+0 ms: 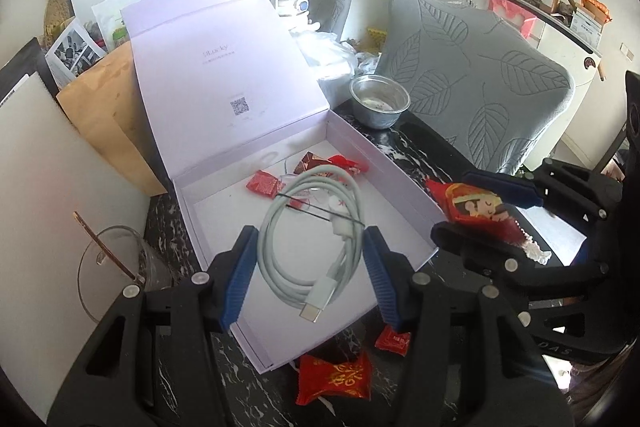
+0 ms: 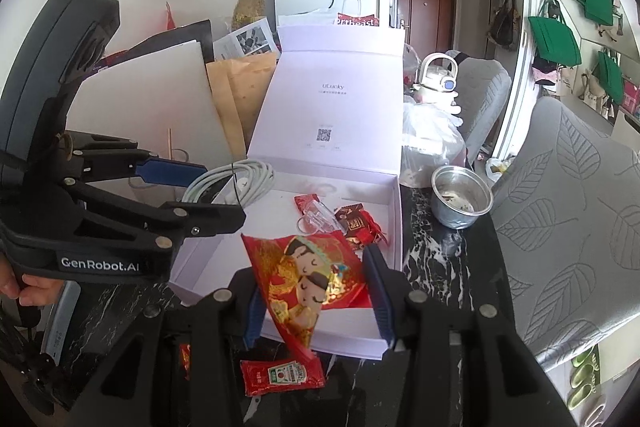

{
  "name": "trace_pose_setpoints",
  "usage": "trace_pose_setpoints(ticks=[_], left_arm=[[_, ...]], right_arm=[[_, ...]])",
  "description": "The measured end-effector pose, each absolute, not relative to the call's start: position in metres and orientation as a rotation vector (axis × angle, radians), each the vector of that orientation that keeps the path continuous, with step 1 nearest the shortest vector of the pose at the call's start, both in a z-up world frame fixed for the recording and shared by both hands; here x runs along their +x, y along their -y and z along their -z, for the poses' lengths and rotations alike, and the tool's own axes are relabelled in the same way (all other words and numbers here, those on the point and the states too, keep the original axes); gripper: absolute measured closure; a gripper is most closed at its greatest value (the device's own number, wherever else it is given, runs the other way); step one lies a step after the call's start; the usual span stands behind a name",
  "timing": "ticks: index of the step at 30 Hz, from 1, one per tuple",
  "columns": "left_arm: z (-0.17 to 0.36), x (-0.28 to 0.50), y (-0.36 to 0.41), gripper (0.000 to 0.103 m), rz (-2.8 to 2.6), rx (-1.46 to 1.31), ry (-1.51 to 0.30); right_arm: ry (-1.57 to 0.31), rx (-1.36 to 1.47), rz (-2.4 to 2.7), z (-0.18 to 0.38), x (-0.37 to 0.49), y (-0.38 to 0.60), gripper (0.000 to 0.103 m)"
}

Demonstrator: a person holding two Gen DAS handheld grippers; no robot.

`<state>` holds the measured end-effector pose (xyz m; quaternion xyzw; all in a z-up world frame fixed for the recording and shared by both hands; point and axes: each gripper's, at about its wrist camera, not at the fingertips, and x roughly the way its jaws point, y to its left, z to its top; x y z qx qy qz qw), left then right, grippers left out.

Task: Organize objects
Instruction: 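Carry the white cable and cartoon snack bag over into the white box, then lower both grippers into the box and open them to release the items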

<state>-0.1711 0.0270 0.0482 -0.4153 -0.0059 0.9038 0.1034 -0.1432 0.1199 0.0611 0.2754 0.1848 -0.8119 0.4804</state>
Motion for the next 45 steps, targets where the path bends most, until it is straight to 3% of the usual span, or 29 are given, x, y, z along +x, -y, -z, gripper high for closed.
trace_pose_setpoints(ticks=[45], left_arm=[[0.032,-0.316,-0.019,0.05,-2.65,-1.494,-0.039]], right_arm=[[-0.574,0.742,1.897,-0.011,-0.267,-0.02,0.058]])
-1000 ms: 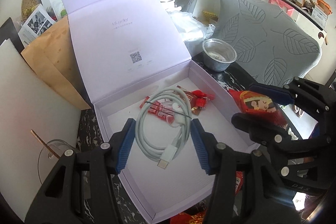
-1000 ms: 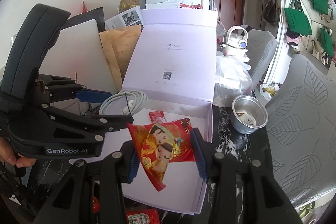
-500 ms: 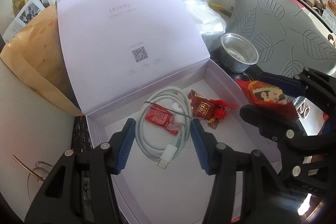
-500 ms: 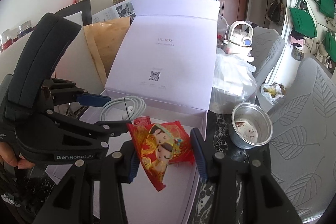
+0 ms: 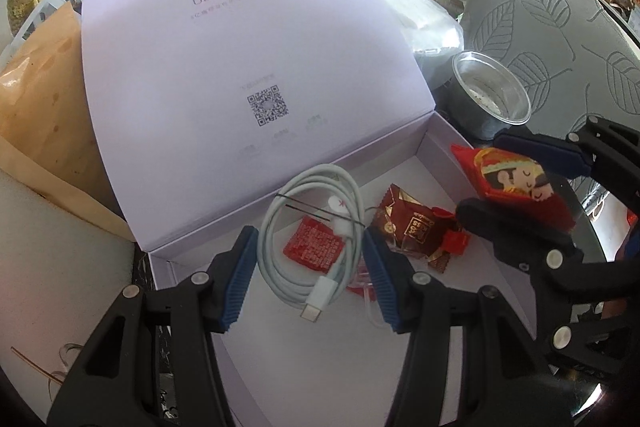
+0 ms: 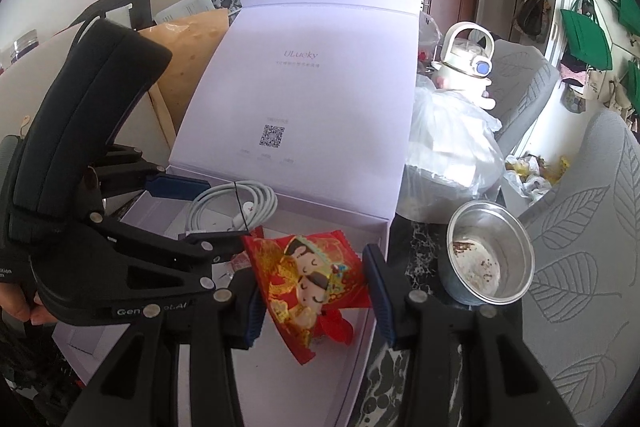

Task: Organize objects
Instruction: 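Lower both grippers into the box and open them to release the items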

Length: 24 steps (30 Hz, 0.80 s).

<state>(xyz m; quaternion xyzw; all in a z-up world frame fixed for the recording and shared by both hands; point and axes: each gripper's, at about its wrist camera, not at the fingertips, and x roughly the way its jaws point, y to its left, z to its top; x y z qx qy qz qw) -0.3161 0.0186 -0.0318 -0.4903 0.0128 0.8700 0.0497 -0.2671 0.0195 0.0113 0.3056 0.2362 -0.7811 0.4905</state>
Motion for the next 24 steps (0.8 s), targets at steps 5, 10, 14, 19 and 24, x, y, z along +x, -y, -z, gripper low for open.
trace_pose_setpoints(ticks=[5,10,14,19,24], left_arm=[[0.043,-0.323,-0.019,0.05,-2.627,-1.527,-0.031],[0.045,-0.326,-0.018,0.05,-2.62,-1.546,-0.012],[0.047,-0.328,-0.017,0.05,-2.621,-1.559,-0.004],[0.049,-0.328,-0.014,0.05,-2.631,-1.579,0.014],[0.042,-0.326,-0.013,0.049,-2.661,-1.566,0.007]], right_arm=[[-0.585,0.763,1.894,-0.003,-0.275,-0.013,0.058],[-0.591,0.776,1.89,0.002,-0.279,-0.01,0.058],[-0.601,0.777,1.895,0.004,-0.281,-0.008,0.057],[-0.612,0.778,1.905,0.005,-0.284,-0.006,0.057],[-0.628,0.766,1.925,0.001,-0.28,-0.007,0.052]])
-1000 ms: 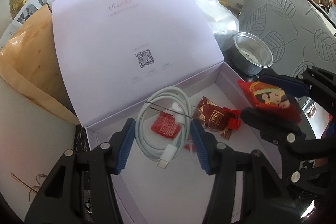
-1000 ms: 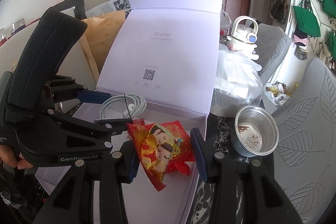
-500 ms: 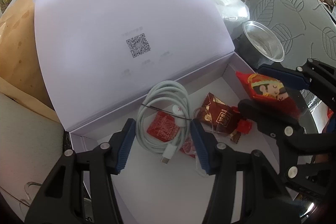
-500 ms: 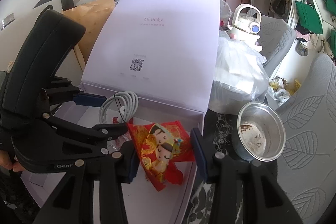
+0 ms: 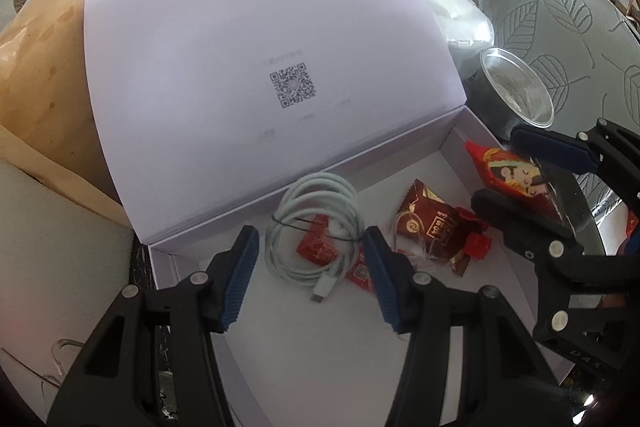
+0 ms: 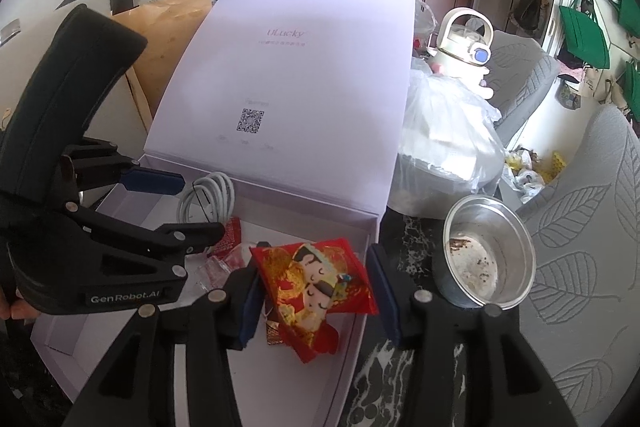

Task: Organize objects
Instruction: 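Lower both grippers into the box and open them to release the items, then withdraw both tools from the box toward the red packet and ketchup packet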

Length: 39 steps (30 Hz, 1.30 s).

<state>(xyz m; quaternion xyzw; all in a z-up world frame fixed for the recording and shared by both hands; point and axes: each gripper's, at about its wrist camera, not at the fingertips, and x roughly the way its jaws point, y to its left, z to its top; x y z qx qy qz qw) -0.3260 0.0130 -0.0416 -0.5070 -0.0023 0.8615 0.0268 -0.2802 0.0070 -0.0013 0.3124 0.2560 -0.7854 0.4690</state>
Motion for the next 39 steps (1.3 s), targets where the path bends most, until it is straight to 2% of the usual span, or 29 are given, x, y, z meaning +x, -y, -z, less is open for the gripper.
trace_pose_setpoints(ticks=[4,20,39], left_arm=[[0.033,-0.323,-0.013,0.036,-2.689,-1.552,-0.005],[-0.01,-0.295,-0.004,0.036,-2.75,-1.452,0.035],[-0.08,-0.217,0.009,0.034,-2.843,-1.28,0.077]], right_arm=[[-0.626,0.758,1.935,-0.004,-0.277,-0.01,0.049],[-0.61,0.686,2.002,-0.046,-0.257,-0.031,0.046],[-0.566,0.554,2.087,-0.113,-0.189,-0.08,0.046]])
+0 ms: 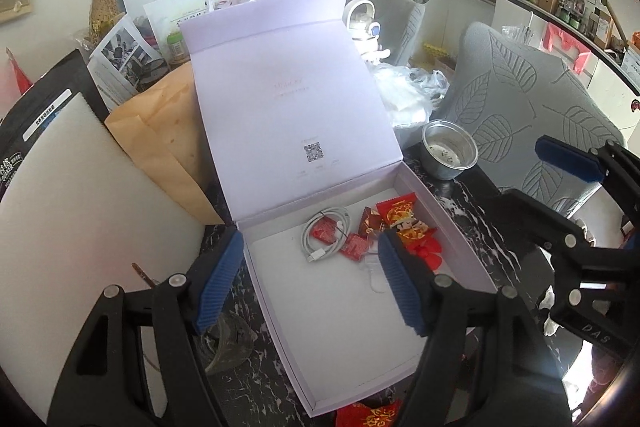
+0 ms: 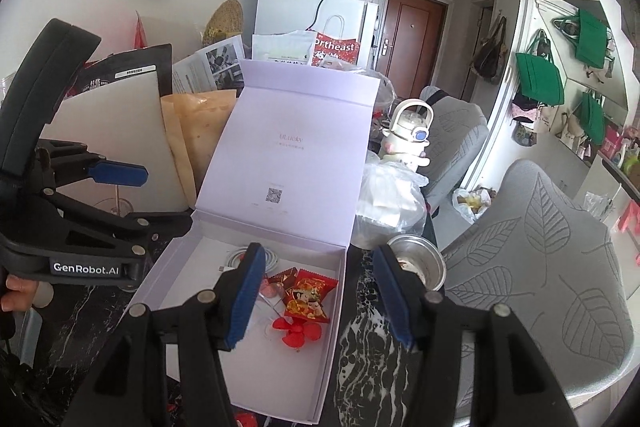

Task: Organize objects
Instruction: 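Withdraw both tools from the box toward the red packet and ketchup packet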

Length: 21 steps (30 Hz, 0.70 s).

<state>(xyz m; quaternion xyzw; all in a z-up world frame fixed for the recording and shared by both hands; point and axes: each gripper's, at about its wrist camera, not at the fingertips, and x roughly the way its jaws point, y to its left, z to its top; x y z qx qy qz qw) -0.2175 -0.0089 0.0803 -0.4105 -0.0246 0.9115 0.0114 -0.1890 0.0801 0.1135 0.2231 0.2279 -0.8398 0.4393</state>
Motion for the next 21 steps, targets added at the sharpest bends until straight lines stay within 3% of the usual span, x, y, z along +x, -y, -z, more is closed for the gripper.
trace_pose_setpoints(ticks=[21], left_arm=[[-0.098,-0.123,-0.01,0.026,-2.842,-1.194,0.052]], right_arm=[[-0.526,0.541,2.143,-0.126,-0.105,-0.147,0.043]])
